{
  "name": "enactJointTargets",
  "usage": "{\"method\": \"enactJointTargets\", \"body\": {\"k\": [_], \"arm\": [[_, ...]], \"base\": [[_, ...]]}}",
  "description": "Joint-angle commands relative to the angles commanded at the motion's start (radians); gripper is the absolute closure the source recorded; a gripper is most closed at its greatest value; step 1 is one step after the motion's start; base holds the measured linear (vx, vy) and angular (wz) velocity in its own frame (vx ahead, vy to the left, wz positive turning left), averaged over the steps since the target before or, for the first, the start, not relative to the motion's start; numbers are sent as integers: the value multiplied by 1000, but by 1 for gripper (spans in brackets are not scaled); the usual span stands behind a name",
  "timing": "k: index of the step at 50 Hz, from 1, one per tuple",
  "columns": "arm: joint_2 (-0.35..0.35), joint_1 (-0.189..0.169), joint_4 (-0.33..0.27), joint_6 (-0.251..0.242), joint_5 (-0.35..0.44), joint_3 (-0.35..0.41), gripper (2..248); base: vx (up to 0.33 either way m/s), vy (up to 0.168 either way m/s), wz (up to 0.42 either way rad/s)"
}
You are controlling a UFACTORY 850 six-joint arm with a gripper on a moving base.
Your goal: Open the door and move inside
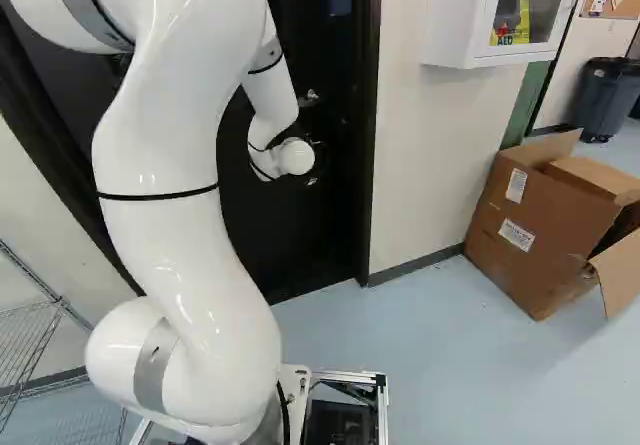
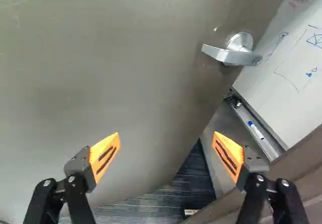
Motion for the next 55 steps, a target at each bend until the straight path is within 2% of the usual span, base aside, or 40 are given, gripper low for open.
{"method": "enactJointTargets", "body": {"k": [30,55], "arm": [[140,7,141,0,-8,164,3],[264,5,292,0,-13,299,3]], "base": [[0,0,0],[0,0,0]]}}
